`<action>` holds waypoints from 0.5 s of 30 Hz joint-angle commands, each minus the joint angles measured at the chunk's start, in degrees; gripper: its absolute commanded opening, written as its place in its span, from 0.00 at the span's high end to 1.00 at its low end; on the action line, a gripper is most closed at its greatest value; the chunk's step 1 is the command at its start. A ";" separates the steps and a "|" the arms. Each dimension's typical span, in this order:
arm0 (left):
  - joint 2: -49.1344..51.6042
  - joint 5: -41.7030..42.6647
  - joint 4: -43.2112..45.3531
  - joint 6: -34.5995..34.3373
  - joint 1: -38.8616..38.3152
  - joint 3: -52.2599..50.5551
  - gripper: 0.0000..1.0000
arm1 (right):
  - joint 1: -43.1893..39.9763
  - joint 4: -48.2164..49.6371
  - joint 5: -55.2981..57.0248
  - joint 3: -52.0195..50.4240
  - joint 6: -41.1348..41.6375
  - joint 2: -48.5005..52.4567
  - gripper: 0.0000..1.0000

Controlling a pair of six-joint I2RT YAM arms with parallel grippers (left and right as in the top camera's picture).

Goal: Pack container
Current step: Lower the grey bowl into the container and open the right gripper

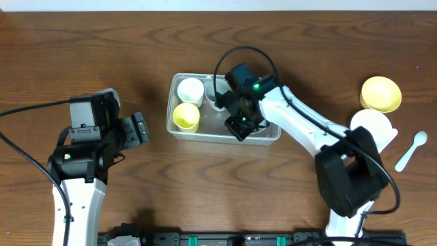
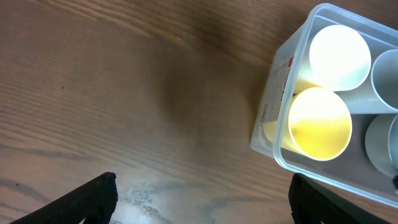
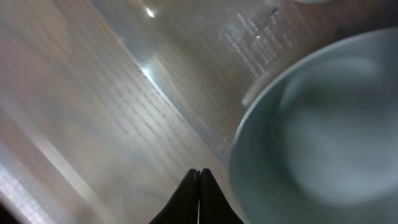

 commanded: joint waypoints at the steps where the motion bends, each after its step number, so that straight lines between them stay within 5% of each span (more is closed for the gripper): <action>1: 0.04 -0.59 -0.11 0.15 -0.04 -0.87 0.12 | 0.00 0.44 -0.76 0.09 -0.20 1.31 0.97; 15: 0.04 -0.59 -0.13 0.15 -0.04 -0.87 0.12 | -0.96 0.83 10.84 0.09 4.31 1.53 0.94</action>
